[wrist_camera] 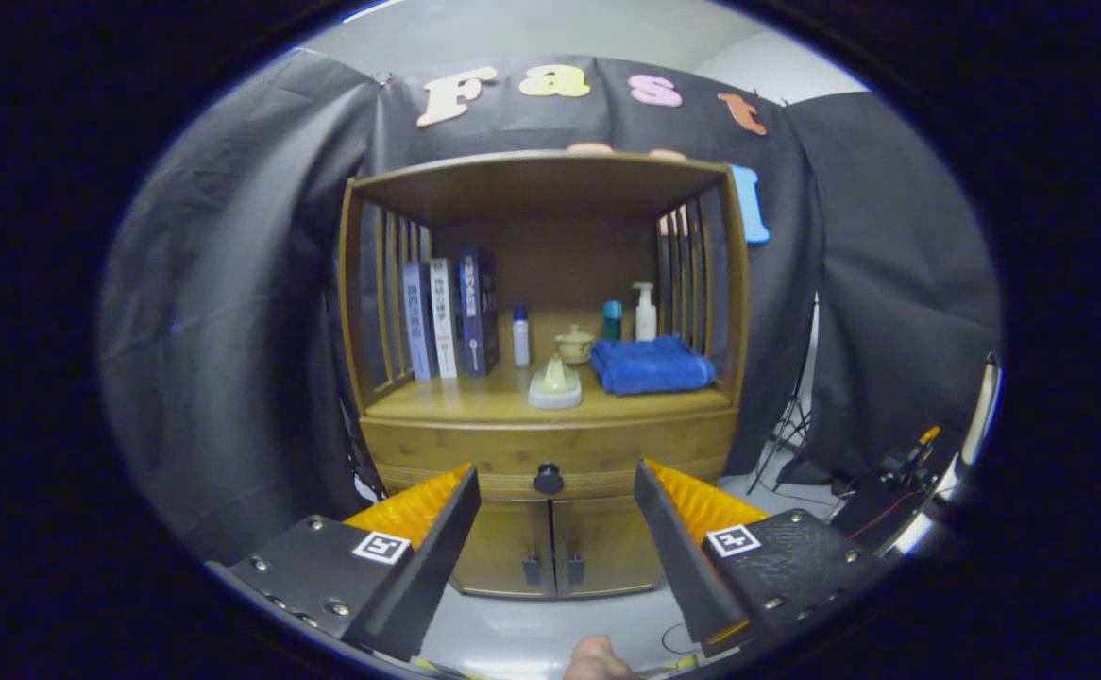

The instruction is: Pull open the drawer, take out the items inside it, and place them on the countertop above the cabinet.

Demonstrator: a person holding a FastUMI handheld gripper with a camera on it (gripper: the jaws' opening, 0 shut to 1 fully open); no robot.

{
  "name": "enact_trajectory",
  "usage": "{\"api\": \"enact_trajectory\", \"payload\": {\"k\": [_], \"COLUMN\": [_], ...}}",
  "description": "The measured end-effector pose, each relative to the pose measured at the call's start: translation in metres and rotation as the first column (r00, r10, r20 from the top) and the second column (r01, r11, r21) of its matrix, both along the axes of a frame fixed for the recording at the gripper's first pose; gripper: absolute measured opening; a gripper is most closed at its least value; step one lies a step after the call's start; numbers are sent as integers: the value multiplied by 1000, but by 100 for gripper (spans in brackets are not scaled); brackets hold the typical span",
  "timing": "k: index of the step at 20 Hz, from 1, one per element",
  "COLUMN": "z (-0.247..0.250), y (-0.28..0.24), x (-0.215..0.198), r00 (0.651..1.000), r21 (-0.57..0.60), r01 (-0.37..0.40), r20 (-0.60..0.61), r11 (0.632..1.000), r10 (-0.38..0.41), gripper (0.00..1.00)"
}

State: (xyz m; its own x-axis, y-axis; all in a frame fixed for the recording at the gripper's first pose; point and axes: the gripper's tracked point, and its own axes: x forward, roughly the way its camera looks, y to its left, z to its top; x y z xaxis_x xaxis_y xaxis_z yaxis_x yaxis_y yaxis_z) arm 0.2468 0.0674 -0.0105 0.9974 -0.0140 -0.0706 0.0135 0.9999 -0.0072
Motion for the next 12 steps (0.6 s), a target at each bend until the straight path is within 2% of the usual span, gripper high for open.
{"api": "enact_trajectory", "payload": {"k": [7, 9, 12], "z": [91, 95, 73], "y": [-17, -22, -26], "x": [-92, -115, -139], "r00": [995, 991, 992], "r21": [-11, 9, 0], "r01": [15, 18, 19], "r20": [95, 134, 124], "r11": [1000, 1000, 1000], "r10": [-14, -19, -19], "gripper": [98, 98, 98]}}
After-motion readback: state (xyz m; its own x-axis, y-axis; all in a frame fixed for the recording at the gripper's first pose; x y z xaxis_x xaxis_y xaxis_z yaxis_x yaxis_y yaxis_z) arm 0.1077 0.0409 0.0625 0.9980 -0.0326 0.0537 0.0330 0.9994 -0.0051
